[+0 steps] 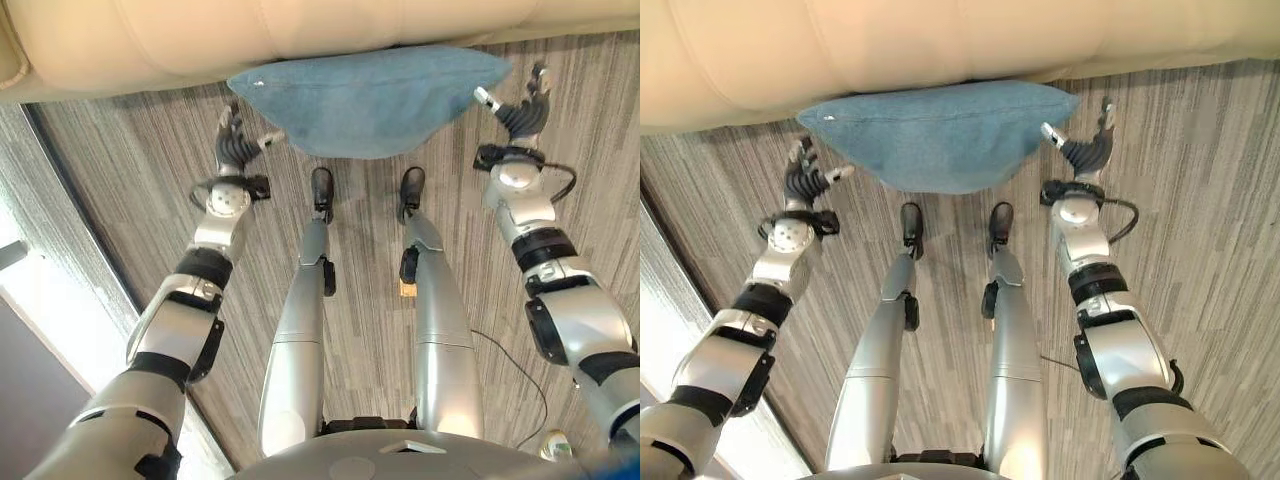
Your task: Pick up all the scattered cushions and arrange them neatly on the sofa.
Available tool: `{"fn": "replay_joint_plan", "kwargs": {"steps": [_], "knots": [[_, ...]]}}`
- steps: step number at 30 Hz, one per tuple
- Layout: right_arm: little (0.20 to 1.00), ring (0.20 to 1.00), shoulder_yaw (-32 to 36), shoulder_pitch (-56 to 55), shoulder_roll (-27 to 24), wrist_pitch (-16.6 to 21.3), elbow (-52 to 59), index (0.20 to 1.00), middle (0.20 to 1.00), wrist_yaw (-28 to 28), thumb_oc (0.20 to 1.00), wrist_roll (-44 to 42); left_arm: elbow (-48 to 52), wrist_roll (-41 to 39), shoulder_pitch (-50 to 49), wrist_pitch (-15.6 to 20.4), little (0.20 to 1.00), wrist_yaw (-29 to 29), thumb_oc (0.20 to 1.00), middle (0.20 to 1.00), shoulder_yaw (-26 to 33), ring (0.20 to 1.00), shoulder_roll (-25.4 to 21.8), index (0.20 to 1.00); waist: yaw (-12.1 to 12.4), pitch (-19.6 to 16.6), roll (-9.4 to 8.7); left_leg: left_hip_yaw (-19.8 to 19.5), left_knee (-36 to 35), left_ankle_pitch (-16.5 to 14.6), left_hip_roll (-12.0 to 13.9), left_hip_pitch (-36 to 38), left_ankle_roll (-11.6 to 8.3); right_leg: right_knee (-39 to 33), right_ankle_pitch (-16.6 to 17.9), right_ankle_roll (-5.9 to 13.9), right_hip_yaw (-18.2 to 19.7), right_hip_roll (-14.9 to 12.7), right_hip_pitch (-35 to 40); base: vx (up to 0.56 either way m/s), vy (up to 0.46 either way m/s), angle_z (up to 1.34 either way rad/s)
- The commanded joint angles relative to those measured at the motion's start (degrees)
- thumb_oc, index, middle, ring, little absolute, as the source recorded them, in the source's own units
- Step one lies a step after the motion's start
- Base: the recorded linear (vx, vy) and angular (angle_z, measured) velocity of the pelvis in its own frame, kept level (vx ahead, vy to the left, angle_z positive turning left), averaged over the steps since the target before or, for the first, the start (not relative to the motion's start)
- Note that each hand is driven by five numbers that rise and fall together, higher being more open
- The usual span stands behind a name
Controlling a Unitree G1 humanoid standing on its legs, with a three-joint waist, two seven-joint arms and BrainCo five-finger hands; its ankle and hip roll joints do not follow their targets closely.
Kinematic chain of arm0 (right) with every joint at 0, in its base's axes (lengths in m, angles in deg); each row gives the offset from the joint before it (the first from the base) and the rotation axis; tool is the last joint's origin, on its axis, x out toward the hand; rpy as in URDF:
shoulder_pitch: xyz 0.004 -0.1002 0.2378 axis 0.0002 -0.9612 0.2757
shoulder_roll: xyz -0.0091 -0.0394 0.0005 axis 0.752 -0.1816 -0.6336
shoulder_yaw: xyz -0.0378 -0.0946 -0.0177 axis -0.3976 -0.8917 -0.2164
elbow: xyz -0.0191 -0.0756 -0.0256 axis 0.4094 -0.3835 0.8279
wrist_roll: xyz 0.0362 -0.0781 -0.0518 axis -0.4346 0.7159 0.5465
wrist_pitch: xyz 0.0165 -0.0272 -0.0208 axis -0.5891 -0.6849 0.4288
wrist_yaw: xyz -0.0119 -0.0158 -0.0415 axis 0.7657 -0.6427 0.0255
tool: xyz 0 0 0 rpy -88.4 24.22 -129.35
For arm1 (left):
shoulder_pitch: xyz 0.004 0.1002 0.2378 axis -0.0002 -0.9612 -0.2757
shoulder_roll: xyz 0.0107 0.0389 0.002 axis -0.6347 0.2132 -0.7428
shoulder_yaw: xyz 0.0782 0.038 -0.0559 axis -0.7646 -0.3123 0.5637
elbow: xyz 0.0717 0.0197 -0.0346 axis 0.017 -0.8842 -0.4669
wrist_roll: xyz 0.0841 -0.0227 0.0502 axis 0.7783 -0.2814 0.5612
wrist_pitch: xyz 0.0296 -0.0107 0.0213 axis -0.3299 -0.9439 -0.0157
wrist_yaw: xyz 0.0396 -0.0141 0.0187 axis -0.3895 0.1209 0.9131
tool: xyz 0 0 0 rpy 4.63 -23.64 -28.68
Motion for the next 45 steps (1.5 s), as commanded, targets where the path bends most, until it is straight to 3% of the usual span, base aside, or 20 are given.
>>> {"fn": "replay_joint_plan", "kwargs": {"steps": [1,2,4,5,6,7,8,17,23,24,25,31,35,37,40,43,45], "knots": [[1.0,1.0,-1.7,-8.2,-0.1,2.2,3.1,1.0,1.0,-2.6,1.0,1.5,0.6,0.6,-9.4,2.0,1.0,2.6,1.0,1.0,2.2,1.0,-0.2,1.0,-1.3,-6.4,1.3,-0.8,4.5,-6.1,-1.6,-5.0,1.05,-6.1,1.1,4.81,0.0,0.9,0.6,0.09,0.002,0.16],[1.0,1.0,-1.8,-8.1,-0.2,2.3,3.0,1.0,1.0,-2.6,1.0,1.8,1.0,0.9,-9.5,2.1,1.0,2.7,1.0,1.0,2.3,1.0,-0.3,1.0,-1.2,-6.7,1.43,-1.3,4.6,-7.9,-1.5,-4.9,0.83,-5.3,-0.7,5.27,0.6,1.2,0.3,0.09,-0.007,0.08],[1.0,1.0,-1.4,-8.6,0.0,2.3,3.4,1.0,1.0,-2.2,1.0,2.3,2.9,1.9,-10.4,2.1,1.0,3.0,1.0,1.0,2.3,1.0,-0.1,1.0,-1.1,-6.7,1.44,-0.7,5.7,-6.3,-1.6,-8.3,1.43,-4.4,0.9,4.93,0.2,0.6,-2.9,0.02,-0.006,0.03],[1.0,1.0,-1.5,-8.6,0.0,2.3,3.4,1.0,1.0,-2.2,1.0,2.3,2.9,1.9,-10.5,2.1,1.0,3.0,1.0,1.0,2.3,1.0,-0.1,1.0,-1.1,-7.2,1.47,-1.2,5.8,-8.1,-1.6,-7.6,1.08,-3.9,-1.0,5.34,0.7,0.9,-2.5,0.01,0.0,0.06],[1.0,1.0,-1.6,-8.2,0.2,2.2,3.5,1.0,1.0,-1.9,1.0,2.7,4.0,2.2,-10.8,2.3,1.0,3.0,1.0,1.0,2.2,1.0,0.1,1.0,-0.9,-7.4,1.64,-1.2,5.9,-8.0,-1.5,-8.9,1.22,-3.2,-1.1,5.38,0.8,0.7,-4.0,0.07,-0.011,0.06],[1.0,1.0,-3.0,-7.2,1.8,2.2,2.4,1.0,1.0,-1.7,1.0,2.8,-2.3,3.5,-5.6,1.0,1.0,4.8,1.0,1.0,-1.4,1.0,5.2,1.0,-1.8,-7.8,0.94,-1.2,6.3,-8.1,-1.2,-9.5,1.25,-2.4,-1.2,5.33,0.8,0.9,-4.9,0.03,-0.051,0.04],[1.0,1.0,-5.9,-3.5,3.2,2.7,-1.8,1.0,1.0,-2.2,1.0,1.2,-6.4,8.0,3.3,-1.2,1.0,6.7,1.0,1.0,-7.1,1.0,4.6,1.0,-2.6,-8.6,0.7,-1.4,6.5,-7.8,-1.0,-11.0,1.2,-2.8,-1.0,5.45,1.1,0.8,-5.7,0.03,-0.052,-0.03],[1.0,1.0,-10.1,6.7,4.9,3.9,-6.0,1.0,1.0,-2.8,1.0,-2.9,-9.1,9.8,14.3,-2.0,1.0,8.2,1.0,1.0,-12.9,1.0,5.1,1.0,-2.4,-8.1,1.76,-2.1,7.4,-7.3,-0.6,-15.2,1.04,-1.1,-1.5,5.99,0.9,0.6,-9.6,0.03,-0.031,0.0],[1.0,1.0,-14.3,14.6,7.4,5.0,-5.9,1.0,1.0,-1.7,1.0,-4.8,-8.1,9.1,20.2,-1.5,1.0,9.3,1.0,1.0,-15.4,1.0,8.7,1.0,-1.4,-8.2,2.46,-2.3,7.3,-7.3,-0.9,-15.6,1.36,-0.6,-1.7,6.19,0.7,1.2,-10.9,0.02,-0.013,0.01],[0.812,0.812,-14.6,15.2,7.9,5.3,-5.4,0.812,0.812,-1.6,0.812,-5.0,-7.2,8.8,20.5,-1.2,0.918,9.4,0.918,0.918,-15.4,0.918,9.0,0.918,-1.3,-8.3,2.51,-2.4,7.5,-7.3,-1.0,-15.7,1.38,-0.4,-1.8,6.15,0.5,1.3,-11.0,0.0,0.0,0.0],[0.2,0.2,-14.6,15.7,8.4,5.7,-3.9,0.2,0.2,-1.7,0.2,-5.2,-5.6,7.9,20.7,-0.6,0.2,9.6,0.2,0.2,-15.3,0.2,9.2,0.2,-1.2,-8.7,2.57,-2.6,7.6,-7.4,-1.0,-15.8,1.39,-0.3,-1.8,6.09,0.5,1.4,-11.2,0.01,-0.031,0.02],[0.2,0.2,-11.2,12.6,8.8,9.1,2.8,0.2,0.2,-1.4,0.2,-6.0,2.1,5.5,18.3,1.8,0.2,10.2,0.2,0.2,-12.4,0.2,8.7,0.2,-1.5,-11.0,2.16,-3.4,7.2,-7.4,-1.0,-14.4,0.96,-0.9,-1.9,5.71,-0.3,2.4,-9.6,0.01,-0.035,0.01],[0.2,0.2,-8.3,3.5,9.1,9.8,9.0,0.2,0.2,0.8,0.2,-4.4,10.4,6.6,9.9,2.5,0.2,9.0,0.2,0.2,-8.2,0.2,9.2,0.2,-1.9,-11.5,1.6,-3.9,5.2,-7.4,-0.5,-6.5,0.23,-1.2,-2.1,5.57,-1.6,3.0,-2.3,-0.02,-0.004,-0.01],[0.2,0.2,-7.5,-1.4,9.8,10.3,13.4,0.2,0.2,1.8,0.2,-3.5,15.1,7.0,5.1,2.9,0.2,8.4,0.2,0.2,-6.8,0.2,9.7,0.2,-2.3,-10.5,1.36,-3.5,2.8,-5.6,-0.7,-0.3,-0.14,-3.0,-0.2,5.08,-2.5,2.7,3.2,-0.09,-0.022,-0.05],[0.2,0.2,-5.1,-12.0,10.6,11.3,21.8,0.2,0.2,3.9,0.2,-3.0,22.7,6.9,-5.5,3.5,0.2,6.6,0.2,0.2,-5.7,0.2,11.4,0.2,-2.8,-9.7,1.03,-3.8,-0.8,-5.9,-0.8,12.7,-0.57,-7.9,0.4,4.86,-3.5,2.3,15.4,-0.03,-0.043,-0.13],[0.2,0.2,-4.0,-19.7,10.8,11.6,27.0,0.2,0.2,5.6,0.2,-2.8,27.7,7.0,-12.6,3.6,0.2,5.1,0.2,0.2,-5.7,0.2,11.8,0.2,-3.1,-10.3,0.72,-3.8,-3.5,-6.2,-0.6,20.8,-0.71,-11.7,0.7,4.86,-4.1,2.5,23.8,0.05,-0.033,-0.17],[0.2,0.2,-2.8,-29.2,10.7,11.5,32.1,0.2,0.2,7.7,0.2,-2.0,32.4,6.8,-22.2,3.5,0.2,2.9,0.2,0.2,-5.7,0.2,11.8,0.2,-3.2,-11.6,0.15,-3.5,-6.6,-6.6,-0.1,31.3,-0.8,-16.4,0.6,4.93,-4.5,2.9,35.4,0.17,-0.041,-0.01]]}}
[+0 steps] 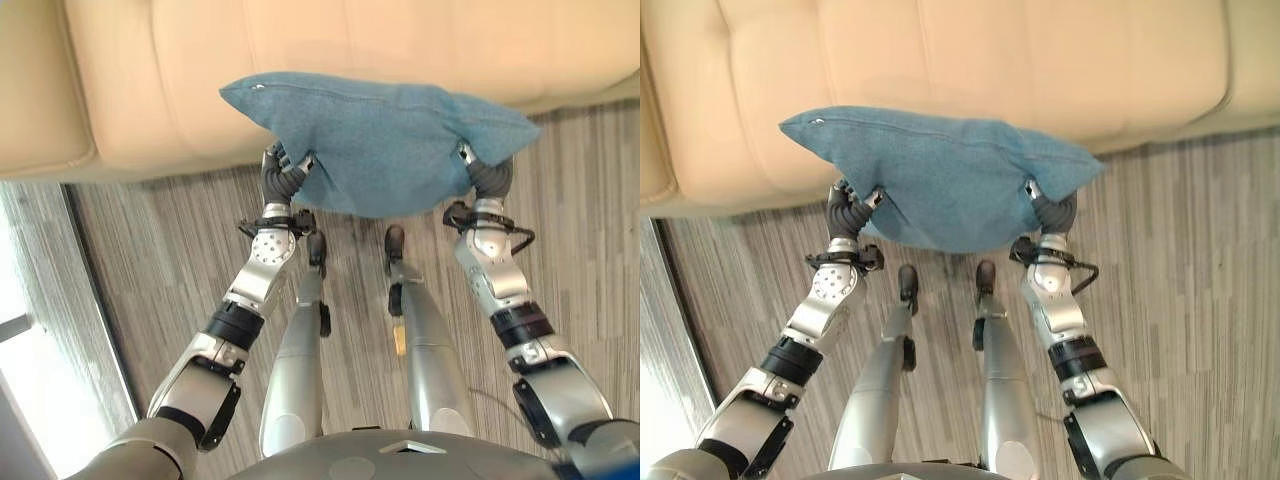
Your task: Pick up all the scattered cushions and arrange them neatly on the sofa.
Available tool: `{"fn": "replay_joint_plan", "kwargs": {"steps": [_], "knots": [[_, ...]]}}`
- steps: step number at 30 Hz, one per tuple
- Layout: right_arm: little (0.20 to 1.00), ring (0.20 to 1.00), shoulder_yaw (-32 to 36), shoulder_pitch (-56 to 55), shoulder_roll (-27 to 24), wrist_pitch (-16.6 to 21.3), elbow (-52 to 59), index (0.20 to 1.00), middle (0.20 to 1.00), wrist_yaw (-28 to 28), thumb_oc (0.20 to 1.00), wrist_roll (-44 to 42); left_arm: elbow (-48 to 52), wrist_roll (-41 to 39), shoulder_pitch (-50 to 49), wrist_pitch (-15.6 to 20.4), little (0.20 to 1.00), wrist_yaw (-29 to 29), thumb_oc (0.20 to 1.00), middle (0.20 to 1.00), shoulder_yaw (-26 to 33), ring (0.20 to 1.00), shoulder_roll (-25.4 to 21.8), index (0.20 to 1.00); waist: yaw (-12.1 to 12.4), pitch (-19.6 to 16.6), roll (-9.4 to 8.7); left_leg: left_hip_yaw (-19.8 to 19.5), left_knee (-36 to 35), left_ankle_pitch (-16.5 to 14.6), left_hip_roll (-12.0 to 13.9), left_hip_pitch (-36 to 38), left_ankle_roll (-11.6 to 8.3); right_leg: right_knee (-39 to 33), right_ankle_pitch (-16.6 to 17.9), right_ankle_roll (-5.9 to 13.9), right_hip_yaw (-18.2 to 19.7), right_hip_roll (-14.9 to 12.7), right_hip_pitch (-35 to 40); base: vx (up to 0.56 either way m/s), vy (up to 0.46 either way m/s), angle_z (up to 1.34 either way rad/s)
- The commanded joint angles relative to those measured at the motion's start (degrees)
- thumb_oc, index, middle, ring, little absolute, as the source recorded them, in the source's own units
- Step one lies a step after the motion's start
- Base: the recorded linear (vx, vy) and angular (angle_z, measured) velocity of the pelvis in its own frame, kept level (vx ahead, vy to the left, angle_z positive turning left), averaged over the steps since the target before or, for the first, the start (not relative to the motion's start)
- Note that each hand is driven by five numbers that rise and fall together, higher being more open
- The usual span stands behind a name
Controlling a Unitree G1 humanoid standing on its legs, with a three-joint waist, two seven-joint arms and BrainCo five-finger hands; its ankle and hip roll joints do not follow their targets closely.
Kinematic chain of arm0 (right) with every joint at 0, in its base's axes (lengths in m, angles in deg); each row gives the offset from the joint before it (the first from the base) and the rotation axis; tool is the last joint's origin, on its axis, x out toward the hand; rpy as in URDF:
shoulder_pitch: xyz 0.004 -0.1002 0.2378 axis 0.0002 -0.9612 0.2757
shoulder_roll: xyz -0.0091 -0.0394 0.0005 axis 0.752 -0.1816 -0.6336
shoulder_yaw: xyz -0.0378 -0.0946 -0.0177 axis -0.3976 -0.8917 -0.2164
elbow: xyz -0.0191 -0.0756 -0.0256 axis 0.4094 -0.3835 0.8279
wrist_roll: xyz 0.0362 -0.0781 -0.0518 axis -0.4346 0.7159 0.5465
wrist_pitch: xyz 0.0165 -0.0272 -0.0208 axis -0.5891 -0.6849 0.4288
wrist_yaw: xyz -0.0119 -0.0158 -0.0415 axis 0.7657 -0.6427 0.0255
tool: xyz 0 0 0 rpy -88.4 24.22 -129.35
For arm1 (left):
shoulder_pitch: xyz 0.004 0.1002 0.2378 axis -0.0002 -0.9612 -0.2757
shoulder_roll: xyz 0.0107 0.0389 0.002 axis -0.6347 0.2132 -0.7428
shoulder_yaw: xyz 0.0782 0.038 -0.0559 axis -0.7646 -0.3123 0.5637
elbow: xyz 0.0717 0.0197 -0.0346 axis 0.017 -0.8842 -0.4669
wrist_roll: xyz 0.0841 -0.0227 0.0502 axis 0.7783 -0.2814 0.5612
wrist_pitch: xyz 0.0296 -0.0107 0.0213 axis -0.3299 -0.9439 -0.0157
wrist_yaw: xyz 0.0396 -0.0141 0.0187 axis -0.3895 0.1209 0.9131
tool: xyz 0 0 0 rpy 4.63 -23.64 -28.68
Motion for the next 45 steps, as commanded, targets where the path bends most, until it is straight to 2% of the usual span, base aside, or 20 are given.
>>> {"fn": "replay_joint_plan", "kwargs": {"steps": [1,2,6,10,16,19,21,24,25,27,28,29,30,33,36,37,39,40,42,45], "knots": [[0.2,0.2,-0.4,1.0,0.5,4.8,4.3,0.2,0.2,4.8,0.2,2.9,2.7,1.3,1.1,5.4,0.2,-4.3,0.2,0.2,-2.1,0.2,1.4,0.2,-0.2,-3.2,-0.07,-1.8,-0.8,-5.1,-2.0,9.3,-0.22,-12.6,3.2,3.88,-3.0,1.2,14.2,0.22,-0.046,0.03],[0.2,0.2,0.8,-2.2,-0.3,4.6,5.9,0.2,0.2,5.2,0.2,3.4,4.8,1.3,-2.3,5.3,0.2,-5.1,0.2,0.2,-1.3,0.2,0.2,0.2,-0.4,-3.9,-0.36,-1.3,-2.0,-5.5,-1.6,13.9,-0.38,-14.5,2.7,3.9,-2.8,1.6,19.5,0.19,-0.026,0.09],[0.2,0.2,2.6,-7.6,-1.9,3.7,8.8,0.2,0.2,6.3,0.2,6.1,7.6,2.3,-7.5,5.0,0.2,-6.4,0.2,0.2,0.3,0.2,-2.2,0.2,-1.0,-6.0,-0.83,-0.4,-3.8,-6.0,-0.6,21.1,-0.71,-18.2,2.5,4.0,-2.4,2.3,27.9,0.16,-0.045,0.03],[0.2,0.2,4.8,-14.8,-2.7,2.1,10.2,0.2,0.2,7.3,0.2,8.3,8.8,2.7,-13.6,4.0,0.2,-7.6,0.2,0.2,1.2,0.2,-3.0,0.2,-1.7,-9.5,-1.48,1.3,-5.1,-7.1,0.8,29.9,-1.35,-20.0,0.1,3.48,-2.3,4.1,37.5,0.17,-0.118,-0.03],[0.2,0.2,5.4,-18.6,-3.6,0.9,9.9,0.2,0.2,7.8,0.2,10.2,8.7,2.0,-17.1,3.1,0.2,-8.5,0.2,0.2,1.5,0.2,-2.7,0.2,-1.8,-10.2,-3.05,1.0,2.7,-11.0,0.5,31.7,-1.08,-20.0,-2.0,2.38,-2.2,4.1,43.6,0.07,-0.083,0.07],[0.2,0.2,5.6,-18.0,-4.0,0.7,10.7,0.2,0.2,7.6,0.2,10.6,8.8,2.2,-17.1,2.9,0.2,-8.3,0.2,0.2,1.4,0.2,-2.5,0.2,-1.0,-10.1,-3.72,0.7,3.7,-10.5,-0.9,29.5,-0.66,-19.1,-2.7,2.51,-2.2,3.4,45.0,0.08,0.037,0.18],[0.2,0.2,5.3,-16.6,-4.2,0.3,10.8,0.2,0.2,7.2,0.2,10.2,8.5,2.9,-17.0,2.4,0.2,-8.0,0.2,0.2,1.5,0.2,-2.3,0.2,0.1,-10.1,-3.74,1.3,3.9,-9.1,-2.1,26.0,-0.33,-17.4,-4.1,2.39,-0.6,4.2,45.9,0.18,0.121,0.02],[0.2,0.2,5.2,-16.3,-3.8,-0.1,11.6,0.2,0.2,7.3,0.2,11.5,8.8,3.5,-17.8,2.5,0.2,-8.3,0.2,0.2,1.5,0.2,-2.4,0.2,0.6,-10.8,-3.54,1.7,1.8,-9.5,-2.3,28.9,0.78,-15.4,-5.1,3.23,0.1,4.0,46.7,0.2,0.139,-0.6],[0.2,0.2,4.9,-15.9,-3.6,-0.5,12.0,0.2,0.2,7.4,0.2,12.4,9.3,3.5,-18.5,2.5,0.2,-8.3,0.2,0.2,1.8,0.2,-2.7,0.2,1.0,-10.9,-3.22,2.6,0.7,-10.0,-2.3,30.7,1.61,-12.8,-5.0,4.25,0.2,3.2,46.3,0.2,0.168,-0.37],[0.2,0.2,4.5,-15.7,-3.0,-0.8,12.1,0.2,0.2,8.1,0.2,12.9,9.9,4.1,-19.1,2.5,0.2,-8.6,0.2,0.2,1.9,0.2,-3.4,0.2,1.7,-10.3,-2.75,3.5,-0.8,-10.1,-2.4,32.8,2.71,-6.9,-3.7,5.56,0.7,2.3,44.2,0.15,0.182,-0.42],[0.2,0.2,3.7,-15.1,-2.9,-0.9,12.1,0.2,0.2,8.6,0.2,13.5,10.5,4.5,-19.7,2.4,0.2,-8.6,0.2,0.2,2.4,0.2,-4.0,0.2,1.8,-9.4,-1.88,3.7,-2.0,-9.8,-2.3,34.1,3.84,-0.5,-1.1,6.86,1.2,2.1,41.1,0.07,0.133,-0.59],[0.2,0.2,3.7,-15.0,-3.0,-0.9,12.1,0.2,0.2,8.6,0.2,13.5,10.5,4.5,-19.7,2.4,0.2,-8.6,0.2,0.2,2.4,0.2,-4.0,0.2,1.9,-9.5,-1.94,3.9,-2.1,-9.7,-2.4,34.0,3.87,-0.2,-1.2,6.89,1.4,2.0,40.8,0.1,0.191,-0.43],[0.2,0.2,2.9,-14.3,-2.2,-0.5,12.5,0.2,0.2,8.9,0.2,14.0,11.2,5.2,-20.0,2.6,0.2,-8.4,0.2,0.2,3.2,0.2,-4.5,0.2,2.1,-8.8,-0.65,4.3,-3.7,-10.1,-2.5,35.8,4.91,4.9,-0.5,7.37,0.5,1.6,37.2,0.14,0.117,-0.36],[0.2,0.2,2.5,-13.7,-2.3,-0.6,12.5,0.2,0.2,9.3,0.2,14.5,11.0,4.8,-19.8,3.1,0.2,-8.8,0.2,0.2,3.2,0.2,-3.8,0.2,1.9,-9.0,-0.06,3.8,-5.0,-11.3,-2.9,38.0,4.96,-1.5,-1.7,6.37,-0.9,1.3,35.0,0.19,0.01,-0.53],[0.2,0.2,2.4,-13.8,-2.4,-0.7,12.5,0.2,0.2,9.3,0.2,13.5,11.0,3.6,-19.7,3.4,0.2,-8.9,0.2,0.2,3.7,0.2,-3.7,0.2,1.2,-8.6,-0.81,3.0,-4.6,-13.6,-3.9,40.2,4.46,-13.7,1.1,6.41,-1.8,1.2,34.3,0.22,-0.106,-0.02],[0.2,0.2,2.5,-14.3,-2.5,-0.6,12.7,0.2,0.2,9.5,0.2,13.9,11.0,3.9,-20.2,3.3,0.2,-9.1,0.2,0.2,3.7,0.2,-3.4,0.2,1.0,-8.5,-0.99,3.2,-4.2,-14.0,-3.7,40.6,4.14,-13.9,2.2,6.81,-2.1,1.0,34.8,0.26,-0.219,0.21],[0.2,0.2,3.5,-15.2,-2.6,-0.2,12.4,0.2,0.2,9.6,0.2,13.6,9.8,4.0,-19.3,3.5,0.2,-9.5,0.2,0.2,3.1,0.2,-2.1,0.2,0.6,-9.2,-1.78,3.4,-0.5,-15.3,-3.2,39.4,2.6,-16.6,1.9,5.67,-1.6,1.5,37.8,0.2,-0.245,0.66],[0.2,0.2,4.2,-16.0,-2.8,-0.1,12.4,0.2,0.2,9.2,0.2,13.5,9.6,3.6,-19.2,3.6,0.2,-9.9,0.2,0.2,2.6,0.2,-1.8,0.2,0.1,-9.3,-2.49,3.6,4.4,-15.9,-2.8,37.4,1.14,-17.9,1.3,4.77,-1.8,1.8,39.8,0.18,-0.246,0.99],[0.2,0.2,5.0,-16.8,-3.8,-0.1,12.6,0.2,0.2,8.8,0.2,13.0,9.2,2.6,-19.1,3.6,0.2,-10.1,0.2,0.2,2.3,0.2,-1.5,0.2,-0.2,-9.0,-3.16,3.1,12.9,-14.7,-2.2,33.3,-0.12,-19.5,0.7,3.25,-2.4,2.2,42.4,0.18,-0.227,0.66],[0.2,0.2,5.5,-17.2,-4.4,-0.5,12.5,0.2,0.2,9.0,0.2,12.2,8.9,2.5,-18.7,2.9,0.2,-10.3,0.2,0.2,1.9,0.2,-1.8,0.2,0.1,-8.9,-4.24,4.3,13.2,-15.0,-1.2,28.8,0.46,-20.7,-0.3,2.84,-3.0,1.7,44.6,0.14,-0.099,0.15]]}}
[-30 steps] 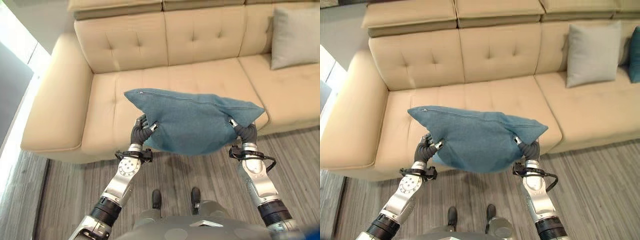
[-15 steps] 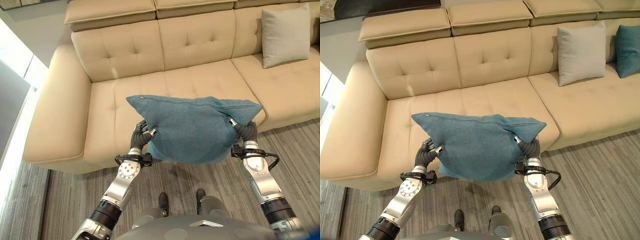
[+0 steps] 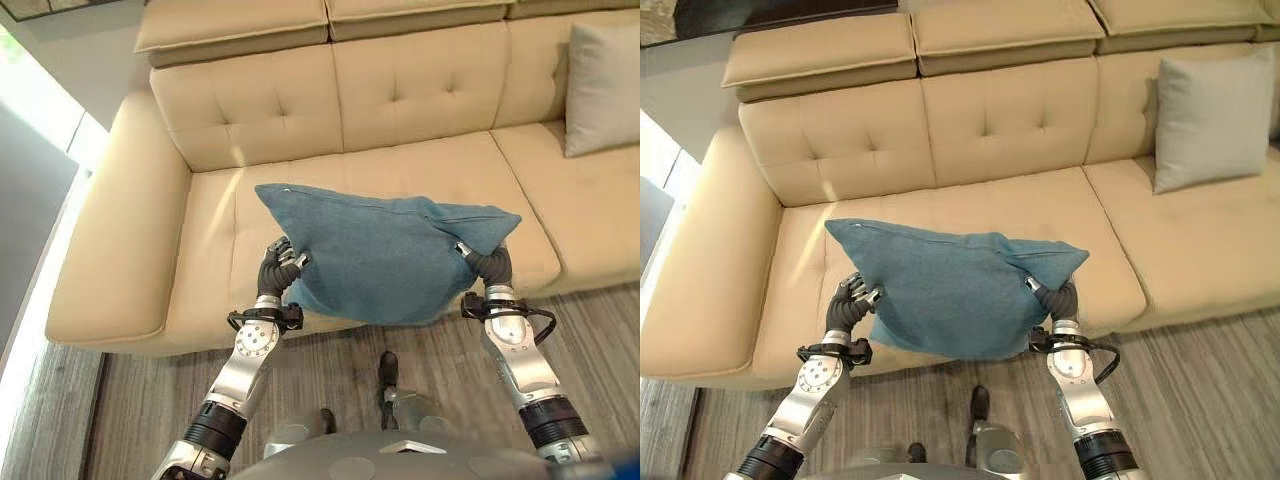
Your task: Pick up all the scattered cushions and arrange them neatly on the sofa.
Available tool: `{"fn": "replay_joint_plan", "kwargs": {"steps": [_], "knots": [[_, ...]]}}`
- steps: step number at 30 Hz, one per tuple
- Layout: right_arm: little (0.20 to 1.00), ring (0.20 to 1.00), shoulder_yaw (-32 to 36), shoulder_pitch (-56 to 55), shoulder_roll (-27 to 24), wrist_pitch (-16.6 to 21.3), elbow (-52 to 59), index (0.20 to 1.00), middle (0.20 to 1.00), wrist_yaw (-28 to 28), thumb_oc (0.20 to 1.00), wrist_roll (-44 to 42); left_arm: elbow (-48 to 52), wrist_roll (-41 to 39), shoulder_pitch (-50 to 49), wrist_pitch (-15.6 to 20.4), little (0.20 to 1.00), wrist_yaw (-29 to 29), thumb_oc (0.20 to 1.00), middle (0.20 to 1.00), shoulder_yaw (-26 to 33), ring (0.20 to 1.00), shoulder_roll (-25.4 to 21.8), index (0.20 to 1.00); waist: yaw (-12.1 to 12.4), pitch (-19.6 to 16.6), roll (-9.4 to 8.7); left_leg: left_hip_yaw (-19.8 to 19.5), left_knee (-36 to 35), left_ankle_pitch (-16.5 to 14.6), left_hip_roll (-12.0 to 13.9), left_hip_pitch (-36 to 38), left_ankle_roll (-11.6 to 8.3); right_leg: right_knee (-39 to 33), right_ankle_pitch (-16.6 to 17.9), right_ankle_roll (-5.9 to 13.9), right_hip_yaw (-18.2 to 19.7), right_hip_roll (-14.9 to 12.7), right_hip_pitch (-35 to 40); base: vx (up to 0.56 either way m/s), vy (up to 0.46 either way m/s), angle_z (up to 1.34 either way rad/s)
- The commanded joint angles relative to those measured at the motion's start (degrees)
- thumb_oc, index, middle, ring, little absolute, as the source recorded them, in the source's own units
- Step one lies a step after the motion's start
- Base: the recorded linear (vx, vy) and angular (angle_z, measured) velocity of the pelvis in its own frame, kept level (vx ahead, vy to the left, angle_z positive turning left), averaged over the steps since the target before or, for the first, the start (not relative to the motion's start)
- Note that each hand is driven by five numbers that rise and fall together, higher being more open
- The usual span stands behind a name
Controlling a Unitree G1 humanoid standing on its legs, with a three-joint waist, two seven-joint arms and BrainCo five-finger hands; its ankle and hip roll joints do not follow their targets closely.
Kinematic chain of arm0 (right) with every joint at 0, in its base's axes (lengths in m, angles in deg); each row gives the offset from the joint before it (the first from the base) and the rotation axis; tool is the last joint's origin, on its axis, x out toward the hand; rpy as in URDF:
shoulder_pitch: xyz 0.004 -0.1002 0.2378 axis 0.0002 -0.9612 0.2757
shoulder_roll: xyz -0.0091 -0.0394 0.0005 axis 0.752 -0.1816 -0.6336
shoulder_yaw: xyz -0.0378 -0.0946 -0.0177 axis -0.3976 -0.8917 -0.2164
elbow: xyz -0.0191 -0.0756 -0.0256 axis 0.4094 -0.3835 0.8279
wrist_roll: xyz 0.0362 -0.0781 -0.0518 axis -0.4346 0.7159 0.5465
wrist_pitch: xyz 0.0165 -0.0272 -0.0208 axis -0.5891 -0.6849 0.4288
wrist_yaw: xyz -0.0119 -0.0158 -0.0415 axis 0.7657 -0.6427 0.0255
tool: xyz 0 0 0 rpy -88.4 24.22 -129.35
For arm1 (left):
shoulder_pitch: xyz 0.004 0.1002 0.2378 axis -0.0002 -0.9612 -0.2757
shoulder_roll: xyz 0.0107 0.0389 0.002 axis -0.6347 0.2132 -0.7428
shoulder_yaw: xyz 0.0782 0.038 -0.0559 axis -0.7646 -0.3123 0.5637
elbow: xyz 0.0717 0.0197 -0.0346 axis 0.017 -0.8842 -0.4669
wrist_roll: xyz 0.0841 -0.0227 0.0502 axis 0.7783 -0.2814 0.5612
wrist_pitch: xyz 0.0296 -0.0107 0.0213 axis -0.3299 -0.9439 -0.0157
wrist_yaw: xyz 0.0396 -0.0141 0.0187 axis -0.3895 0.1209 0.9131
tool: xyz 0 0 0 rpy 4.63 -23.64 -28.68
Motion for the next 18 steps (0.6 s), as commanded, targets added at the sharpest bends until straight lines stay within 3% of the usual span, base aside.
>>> {"fn": "replay_joint_plan", "kwargs": {"steps": [1,3,5,10,15,18], "knots": [[0.2,0.2,2.2,3.0,-1.6,5.4,5.4,0.2,0.2,-0.5,0.2,-1.5,4.2,-0.7,4.1,4.3,0.2,-1.1,0.2,0.2,-0.4,0.2,-2.8,0.2,-1.8,-2.5,-1.88,2.3,-14.4,0.9,-0.6,-0.2,1.93,3.2,-7.0,8.56,0.9,-2.7,4.9,0.22,-0.054,-0.04],[0.2,0.2,2.0,3.2,-1.9,5.3,5.3,0.2,0.2,-0.9,0.2,-1.7,4.3,-0.6,4.2,3.8,0.2,-1.0,0.2,0.2,-0.4,0.2,-2.8,0.2,-0.8,-2.2,-1.4,2.2,-20.2,5.7,-0.5,-2.3,1.54,2.2,-7.8,8.47,1.1,-1.3,6.5,0.18,0.002,-0.13],[0.2,0.2,1.8,3.3,-1.6,5.3,5.2,0.2,0.2,-1.1,0.2,-1.7,4.5,-0.6,3.9,3.9,0.2,-0.9,0.2,0.2,-0.1,0.2,-2.4,0.2,-0.4,-2.5,-0.94,2.3,-23.5,7.5,-0.2,-2.2,1.17,2.2,-9.3,8.5,1.6,-0.4,7.9,0.2,0.071,-0.26],[0.2,0.2,1.3,3.0,-0.9,4.6,5.2,0.2,0.2,-0.6,0.2,-1.0,5.0,-0.2,2.6,3.7,0.2,-0.5,0.2,0.2,0.5,0.2,-2.8,0.2,0.1,-4.4,-0.83,2.9,-27.3,6.4,-0.9,3.3,2.52,3.9,-10.6,9.18,2.5,-1.4,9.4,0.21,0.135,-0.17],[0.2,0.2,0.4,4.2,0.9,4.3,5.6,0.2,0.2,0.5,0.2,0.5,6.1,0.0,1.9,4.1,0.2,0.5,0.2,0.2,2.6,0.2,-4.1,0.2,0.7,-2.8,0.2,3.1,-29.3,5.3,-1.3,6.7,5.31,20.9,-8.7,12.49,4.7,-2.8,1.7,0.08,0.171,-0.29],[0.2,0.2,0.4,5.1,1.5,4.4,5.6,0.2,0.2,0.3,0.2,0.7,5.7,-0.2,3.1,4.6,0.2,0.9,0.2,0.2,3.0,0.2,-3.9,0.2,0.2,-2.8,0.98,2.3,-31.0,4.7,-1.5,8.5,5.39,16.3,-8.1,12.33,6.0,-4.2,-1.0,0.1,0.017,0.05]]}}
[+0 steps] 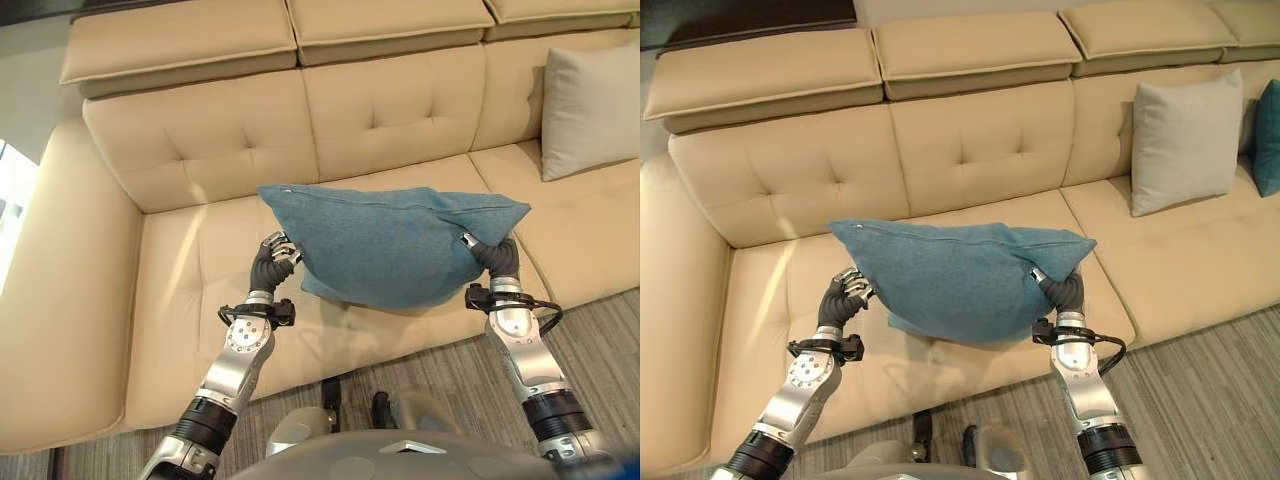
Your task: Pick up all the scattered cushions and arrange them neatly on the sofa.
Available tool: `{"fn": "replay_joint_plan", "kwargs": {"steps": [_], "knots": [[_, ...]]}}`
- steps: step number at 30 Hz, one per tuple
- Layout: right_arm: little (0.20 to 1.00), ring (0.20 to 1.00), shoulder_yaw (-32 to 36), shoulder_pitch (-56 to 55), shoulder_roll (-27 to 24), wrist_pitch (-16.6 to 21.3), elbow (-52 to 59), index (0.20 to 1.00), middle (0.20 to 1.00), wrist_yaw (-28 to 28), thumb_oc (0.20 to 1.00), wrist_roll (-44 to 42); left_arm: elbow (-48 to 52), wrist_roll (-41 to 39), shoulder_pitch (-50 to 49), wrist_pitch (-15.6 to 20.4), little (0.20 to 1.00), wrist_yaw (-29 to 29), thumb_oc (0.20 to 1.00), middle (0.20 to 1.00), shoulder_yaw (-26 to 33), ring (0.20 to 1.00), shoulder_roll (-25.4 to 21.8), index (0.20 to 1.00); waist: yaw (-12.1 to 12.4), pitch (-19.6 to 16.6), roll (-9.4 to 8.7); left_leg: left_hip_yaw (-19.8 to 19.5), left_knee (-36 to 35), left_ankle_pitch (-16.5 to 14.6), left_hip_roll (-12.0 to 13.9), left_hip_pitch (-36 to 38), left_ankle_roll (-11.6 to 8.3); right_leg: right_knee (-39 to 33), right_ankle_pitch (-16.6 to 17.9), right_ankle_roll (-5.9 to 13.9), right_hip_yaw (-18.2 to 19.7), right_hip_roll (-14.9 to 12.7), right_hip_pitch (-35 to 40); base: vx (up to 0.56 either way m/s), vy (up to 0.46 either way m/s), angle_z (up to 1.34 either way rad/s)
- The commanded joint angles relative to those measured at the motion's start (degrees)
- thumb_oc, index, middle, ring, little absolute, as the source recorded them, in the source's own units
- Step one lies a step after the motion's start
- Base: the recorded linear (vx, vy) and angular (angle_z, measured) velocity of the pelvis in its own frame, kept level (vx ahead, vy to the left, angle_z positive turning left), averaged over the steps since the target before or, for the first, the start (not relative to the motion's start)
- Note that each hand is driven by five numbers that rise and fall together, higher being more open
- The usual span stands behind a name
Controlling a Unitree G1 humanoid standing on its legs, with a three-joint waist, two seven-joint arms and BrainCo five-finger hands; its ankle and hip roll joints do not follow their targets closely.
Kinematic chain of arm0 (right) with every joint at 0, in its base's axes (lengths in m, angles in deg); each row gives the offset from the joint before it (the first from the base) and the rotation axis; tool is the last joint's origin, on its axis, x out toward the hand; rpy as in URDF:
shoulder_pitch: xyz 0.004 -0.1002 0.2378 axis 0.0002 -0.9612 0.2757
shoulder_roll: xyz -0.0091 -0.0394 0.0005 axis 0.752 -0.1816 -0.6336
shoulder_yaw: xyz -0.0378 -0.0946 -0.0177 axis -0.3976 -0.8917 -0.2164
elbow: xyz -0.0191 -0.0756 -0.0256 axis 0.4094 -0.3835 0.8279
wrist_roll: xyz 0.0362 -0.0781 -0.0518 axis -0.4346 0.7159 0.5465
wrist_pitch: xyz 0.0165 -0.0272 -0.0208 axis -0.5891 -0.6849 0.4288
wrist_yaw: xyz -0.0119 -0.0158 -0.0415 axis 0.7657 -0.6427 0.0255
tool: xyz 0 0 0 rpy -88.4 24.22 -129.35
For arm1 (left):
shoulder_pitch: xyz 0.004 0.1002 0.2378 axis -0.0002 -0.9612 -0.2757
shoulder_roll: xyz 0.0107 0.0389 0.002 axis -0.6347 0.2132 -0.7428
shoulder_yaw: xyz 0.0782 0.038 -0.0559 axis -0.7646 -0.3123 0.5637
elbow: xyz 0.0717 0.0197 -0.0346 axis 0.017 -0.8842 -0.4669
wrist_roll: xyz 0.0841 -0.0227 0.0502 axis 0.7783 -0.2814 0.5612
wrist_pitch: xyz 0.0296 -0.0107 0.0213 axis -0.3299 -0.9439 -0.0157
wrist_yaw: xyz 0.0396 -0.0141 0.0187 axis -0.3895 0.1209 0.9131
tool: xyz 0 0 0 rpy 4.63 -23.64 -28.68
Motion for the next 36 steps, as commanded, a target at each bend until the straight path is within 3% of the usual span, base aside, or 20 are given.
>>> {"fn": "replay_joint_plan", "kwargs": {"steps": [1,6,11,15,19,28,36], "knots": [[0.2,0.2,-0.3,4.1,0.8,4.7,4.7,0.2,0.2,0.1,0.2,0.7,5.4,-0.2,2.5,5.0,0.2,1.0,0.2,0.2,1.9,0.2,-0.6,0.2,0.5,-3.2,-1.33,1.3,3.8,-6.3,2.2,-0.8,-3.63,-18.7,9.8,1.38,1.8,-2.4,7.1,0.09,-0.044,0.07],[0.2,0.2,-0.7,6.5,0.0,4.8,4.5,0.2,0.2,-0.8,0.2,1.8,5.5,0.7,5.2,5.7,0.2,2.0,0.2,0.2,1.5,0.2,0.4,0.2,0.5,-4.0,-2.37,0.4,3.5,-7.1,1.5,0.4,-4.34,-27.1,12.5,2.14,2.2,-3.7,9.1,0.11,-0.091,0.15],[0.2,0.2,-1.6,10.1,-2.6,4.2,5.5,0.2,0.2,-2.0,0.2,3.2,6.0,0.9,8.0,5.6,0.2,3.9,0.2,0.2,1.1,0.2,0.5,0.2,0.8,-6.3,-2.86,-0.7,0.2,-6.2,2.8,2.6,-6.07,-32.8,12.1,0.9,0.3,-2.2,13.8,0.16,-0.16,0.25],[0.2,0.2,-5.6,19.9,-4.5,2.6,1.6,0.2,0.2,-4.9,0.2,4.1,2.3,1.7,17.9,4.9,0.2,8.0,0.2,0.2,-1.1,0.2,1.0,0.2,1.4,-6.1,-3.56,-2.1,-0.1,-5.6,4.1,2.2,-7.59,-36.8,12.3,0.5,-2.4,-1.4,16.2,0.1,-0.129,0.42],[0.2,0.2,-8.5,30.3,-6.1,1.5,-3.3,0.2,0.2,-9.1,0.2,4.9,-3.1,0.1,29.5,5.5,0.2,11.5,0.2,0.2,-3.3,0.2,1.3,0.2,1.7,-4.7,-3.64,-3.5,-0.1,-3.7,4.5,-3.0,-9.04,-36.9,12.8,0.49,-3.6,-1.1,12.0,-0.06,-0.049,0.36],[0.2,0.2,-13.4,51.3,-10.7,-0.1,-16.8,0.2,0.2,-12.9,0.2,2.8,-17.1,0.0,52.4,6.5,0.2,14.5,0.2,0.2,-7.7,0.2,-4.5,0.2,1.7,-3.7,-2.38,-5.0,-0.1,0.2,4.1,-16.1,-11.02,-36.9,15.7,0.62,-3.9,-0.7,-0.5,-0.06,-0.012,0.17],[0.2,0.2,-14.7,56.3,-11.4,0.7,-20.1,0.2,0.2,-13.0,0.2,1.3,-18.0,-0.9,55.1,7.7,0.2,14.7,0.2,0.2,-7.8,0.2,-5.0,0.2,2.2,-3.6,-2.55,-5.3,-0.1,1.2,4.3,-19.3,-11.67,-36.9,16.1,0.7,-3.7,-0.5,-3.7,0.01,-0.013,0.03]]}}
